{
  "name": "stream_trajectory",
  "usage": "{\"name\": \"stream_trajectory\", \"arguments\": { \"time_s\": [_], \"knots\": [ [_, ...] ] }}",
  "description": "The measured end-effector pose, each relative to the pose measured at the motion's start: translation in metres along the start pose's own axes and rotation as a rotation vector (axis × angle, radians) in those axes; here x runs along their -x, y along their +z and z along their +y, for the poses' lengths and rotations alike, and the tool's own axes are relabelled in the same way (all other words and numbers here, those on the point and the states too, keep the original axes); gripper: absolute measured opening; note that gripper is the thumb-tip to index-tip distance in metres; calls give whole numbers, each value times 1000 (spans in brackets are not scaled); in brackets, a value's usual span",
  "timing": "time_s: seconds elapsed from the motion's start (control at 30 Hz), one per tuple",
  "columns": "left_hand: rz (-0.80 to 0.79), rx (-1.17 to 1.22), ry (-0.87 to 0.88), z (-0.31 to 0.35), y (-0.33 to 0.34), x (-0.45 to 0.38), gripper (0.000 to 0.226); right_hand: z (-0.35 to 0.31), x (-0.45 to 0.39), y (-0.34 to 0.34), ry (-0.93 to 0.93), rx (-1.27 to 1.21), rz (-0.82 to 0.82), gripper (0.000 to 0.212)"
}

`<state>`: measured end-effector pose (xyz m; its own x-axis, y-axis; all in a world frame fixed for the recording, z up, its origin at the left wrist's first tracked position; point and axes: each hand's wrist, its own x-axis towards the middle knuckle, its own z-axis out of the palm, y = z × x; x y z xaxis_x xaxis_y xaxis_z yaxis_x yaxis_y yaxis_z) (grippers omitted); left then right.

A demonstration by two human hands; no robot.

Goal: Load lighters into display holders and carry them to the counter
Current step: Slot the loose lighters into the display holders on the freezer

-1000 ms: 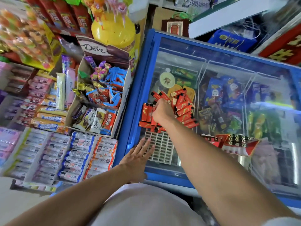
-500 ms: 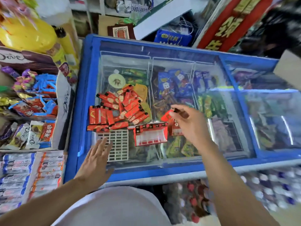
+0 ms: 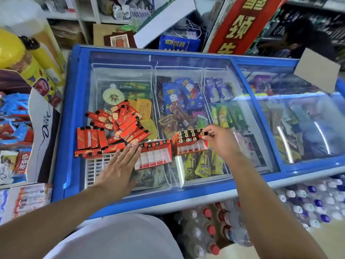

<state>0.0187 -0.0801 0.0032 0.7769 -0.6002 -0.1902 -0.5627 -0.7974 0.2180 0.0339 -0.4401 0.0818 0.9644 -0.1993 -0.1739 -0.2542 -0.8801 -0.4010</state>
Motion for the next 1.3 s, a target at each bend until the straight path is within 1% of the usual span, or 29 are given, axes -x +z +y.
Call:
{"name": "stream_trajectory", "arguments": {
  "time_s": [0.07,0.17,0.27,0.47,0.53,0.6,0.67,0.73,0.8,0.97,1.03,1.13,1.2,1.3],
  "knots": [
    [-17,-32,-2,1,-3,0,102,3,-5,4,-13,-4,-16,25],
    [-93,-17,-28,2,-9,-2,105,5,-10,8,-12,-51,4,25],
    [-78,11,-30,4,-10,-1,106,8,-15,10,-16,-43,16,25],
    [-87,24,-46,9,-10,4,100,14,-21,3,-64,80,-65,22],
    [-111,29,-53,8,-10,4,103,17,-21,3,-54,100,-81,21],
    [-129,31,-57,7,-11,4,105,22,-19,2,-23,96,-60,20],
    [-131,42,-56,8,-12,4,103,24,-16,2,-10,71,-31,18],
    [-140,48,-60,9,-14,4,102,23,-13,5,-29,66,-35,18],
    [-150,30,-66,9,-15,4,106,19,-12,7,-44,81,-46,17],
    [-187,-2,-61,8,-14,2,112,15,-16,11,-7,150,-3,21],
    [-195,6,-55,6,-13,2,113,13,-14,14,-15,149,-4,26],
    [-203,51,-43,5,-17,1,112,6,-9,12,-4,134,53,34],
    [-188,129,-39,6,-21,2,109,-6,-9,4,17,120,118,30],
    [-81,217,-16,3,-20,13,102,-46,-12,0,-32,53,230,21]
  ]
}}
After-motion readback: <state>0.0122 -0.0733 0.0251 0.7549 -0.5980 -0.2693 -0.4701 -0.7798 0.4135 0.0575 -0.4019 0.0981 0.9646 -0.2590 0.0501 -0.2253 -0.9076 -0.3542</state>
